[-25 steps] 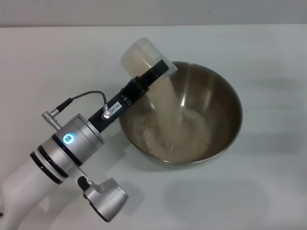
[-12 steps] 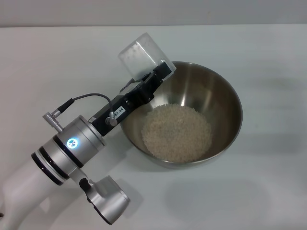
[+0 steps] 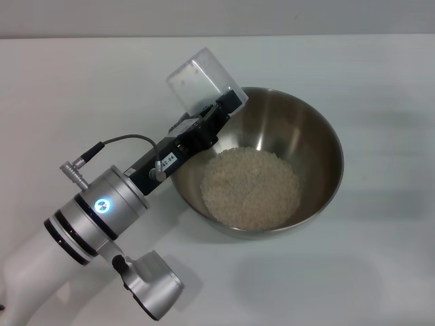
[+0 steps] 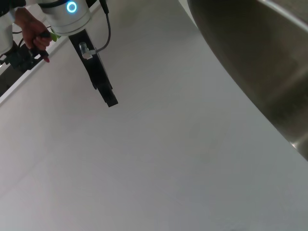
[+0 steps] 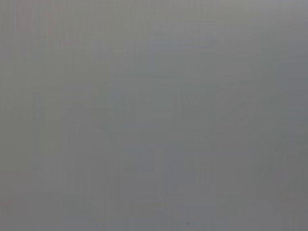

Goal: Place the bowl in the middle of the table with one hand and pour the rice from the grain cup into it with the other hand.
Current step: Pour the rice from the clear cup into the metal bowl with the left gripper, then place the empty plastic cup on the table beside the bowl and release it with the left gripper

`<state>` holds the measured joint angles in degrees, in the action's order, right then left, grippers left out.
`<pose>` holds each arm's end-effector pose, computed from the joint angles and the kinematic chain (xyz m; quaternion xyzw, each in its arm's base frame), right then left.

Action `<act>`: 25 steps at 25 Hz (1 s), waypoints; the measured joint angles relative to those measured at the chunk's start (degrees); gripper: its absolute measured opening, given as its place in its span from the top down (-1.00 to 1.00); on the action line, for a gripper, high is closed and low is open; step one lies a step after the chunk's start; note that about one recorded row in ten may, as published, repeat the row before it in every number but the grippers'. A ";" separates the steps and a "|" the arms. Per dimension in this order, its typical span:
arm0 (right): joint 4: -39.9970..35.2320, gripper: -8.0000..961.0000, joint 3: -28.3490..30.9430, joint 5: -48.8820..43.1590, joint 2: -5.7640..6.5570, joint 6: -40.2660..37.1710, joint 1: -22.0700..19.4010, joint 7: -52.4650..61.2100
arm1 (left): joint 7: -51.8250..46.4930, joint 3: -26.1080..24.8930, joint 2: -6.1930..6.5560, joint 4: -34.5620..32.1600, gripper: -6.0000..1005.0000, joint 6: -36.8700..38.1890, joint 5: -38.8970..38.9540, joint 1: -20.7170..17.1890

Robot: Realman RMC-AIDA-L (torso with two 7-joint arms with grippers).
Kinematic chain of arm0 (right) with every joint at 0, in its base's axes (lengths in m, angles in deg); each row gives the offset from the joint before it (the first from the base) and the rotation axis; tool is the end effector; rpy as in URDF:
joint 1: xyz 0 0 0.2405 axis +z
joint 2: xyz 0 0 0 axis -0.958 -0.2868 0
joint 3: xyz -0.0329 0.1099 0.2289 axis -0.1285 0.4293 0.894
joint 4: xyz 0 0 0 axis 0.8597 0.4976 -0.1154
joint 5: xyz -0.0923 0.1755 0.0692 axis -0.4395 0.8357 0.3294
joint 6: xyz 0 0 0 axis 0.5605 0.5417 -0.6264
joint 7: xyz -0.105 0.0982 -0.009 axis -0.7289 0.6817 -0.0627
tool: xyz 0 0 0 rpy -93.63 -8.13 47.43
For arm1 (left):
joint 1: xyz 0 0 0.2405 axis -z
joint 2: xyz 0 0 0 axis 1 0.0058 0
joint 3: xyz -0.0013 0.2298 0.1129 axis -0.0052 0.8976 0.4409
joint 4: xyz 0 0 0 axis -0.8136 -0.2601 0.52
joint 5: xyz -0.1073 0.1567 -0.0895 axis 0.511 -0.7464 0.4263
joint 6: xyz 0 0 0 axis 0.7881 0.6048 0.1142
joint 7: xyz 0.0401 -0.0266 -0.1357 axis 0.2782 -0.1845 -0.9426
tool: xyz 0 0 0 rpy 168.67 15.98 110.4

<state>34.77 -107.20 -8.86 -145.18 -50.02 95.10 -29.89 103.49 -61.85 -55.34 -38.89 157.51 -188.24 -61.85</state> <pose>0.3419 0.3186 0.0657 -0.5445 0.1944 0.3926 0.7153 -0.2057 0.2880 -0.1015 -0.4320 0.7236 0.1149 0.5259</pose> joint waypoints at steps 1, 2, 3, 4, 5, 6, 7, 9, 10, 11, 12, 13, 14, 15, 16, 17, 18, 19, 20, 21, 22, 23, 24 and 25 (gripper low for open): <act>0.00 -0.03 0.00 0.00 -0.01 0.00 -0.05 0.00 | 0.09 0.00 0.00 0.09 0.82 0.00 0.00 -0.04; 0.00 -0.03 0.00 0.00 -0.01 0.00 -0.05 0.00 | 0.09 0.00 0.00 0.09 0.82 0.00 0.00 -0.04; 0.00 -0.03 0.00 -0.03 -0.01 -0.01 -0.08 0.00 | 0.12 -0.01 0.00 0.10 0.82 0.00 0.00 -0.07; 0.00 -0.03 0.00 -0.03 -0.01 -0.01 -0.08 0.00 | 0.12 -0.02 0.00 0.13 0.82 0.00 0.02 -0.09; 0.00 -0.03 0.00 -0.06 -0.01 -0.01 -0.07 0.00 | 0.05 -0.06 0.00 0.15 0.82 -0.02 0.10 -0.11; 0.00 -0.03 0.00 -0.13 -0.01 -0.01 0.01 0.00 | -0.18 -0.21 0.00 0.17 0.82 -0.12 0.26 -0.14; 0.00 -0.03 0.00 -0.13 -0.01 -0.01 0.01 0.00 | -0.18 -0.21 0.00 0.17 0.82 -0.12 0.26 -0.14; 0.00 -0.03 0.00 -0.17 -0.01 -0.01 0.14 0.00 | -1.70 -1.38 0.00 0.42 0.81 -1.26 0.77 -0.41; 0.00 -0.03 0.00 -0.18 -0.01 -0.01 0.19 0.00 | -2.83 -1.92 0.00 0.79 0.81 -1.65 0.94 -0.67; 0.00 -0.03 0.00 -0.23 -0.01 -0.01 0.25 0.00 | -4.75 -2.63 0.00 1.31 0.81 -1.93 1.17 -1.02; 0.00 -0.03 0.00 -0.23 -0.01 -0.01 0.25 0.00 | -6.82 -3.21 0.01 1.73 0.81 -2.01 1.32 -1.36; 0.04 -0.03 0.00 -0.26 -0.01 -0.01 0.27 0.00 | -9.66 -3.91 0.00 2.26 0.81 -1.94 1.47 -1.79; 0.04 -0.03 0.00 -0.26 -0.01 -0.01 0.27 0.00 | -12.82 -4.80 -0.01 2.72 0.80 -1.84 1.53 -2.22; 0.05 -0.03 0.00 -0.27 -0.01 -0.01 0.28 0.00 | -15.73 -5.72 0.01 3.08 0.80 -1.74 1.59 -2.62; 0.05 -0.03 0.00 -0.28 -0.01 -0.01 0.29 0.00 | -24.04 -7.55 0.00 3.91 0.80 -1.45 1.60 -3.66; 0.05 -0.03 0.00 -0.28 -0.01 -0.01 0.29 0.00 | -24.04 -7.55 0.00 3.91 0.80 -1.45 1.60 -3.66; 0.04 -0.03 -0.02 -0.28 -0.01 -0.01 0.30 0.00 | -28.20 -8.37 0.00 4.27 0.80 -1.14 1.61 -4.16; 0.03 -0.03 -0.03 -0.28 -0.01 -0.01 0.30 0.00 | -32.84 -9.06 0.00 4.62 0.80 -0.59 1.71 -4.64; 0.02 -0.03 -0.07 -0.28 -0.01 -0.01 0.30 0.00 | -36.91 -9.66 0.00 4.89 0.80 -0.08 1.81 -5.06; 0.01 -0.03 -0.16 -0.29 -0.01 0.00 0.35 0.00 | -42.10 -10.48 0.01 5.07 0.79 0.46 2.21 -5.43; 0.01 -0.03 -0.16 -0.29 -0.01 0.00 0.35 0.00 | -48.32 -11.38 -0.01 5.24 0.79 0.85 2.88 -5.79; 0.00 -0.03 -0.24 -0.29 -0.01 0.00 0.43 0.01 | -51.98 -11.90 0.01 5.25 0.79 0.94 3.59 -5.98; 0.00 -0.03 -0.24 -0.29 -0.01 0.00 0.43 0.01 | -56.20 -12.27 0.00 5.22 0.79 0.92 4.71 -6.05; 0.00 -0.03 -0.29 -0.29 -0.02 0.00 0.47 0.01 | -60.75 -12.56 0.00 5.08 0.79 0.71 6.31 -6.13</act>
<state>34.77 -107.49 -9.14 -145.19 -50.02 95.56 -29.88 42.74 -74.41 -55.33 -33.81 158.22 -181.93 -67.97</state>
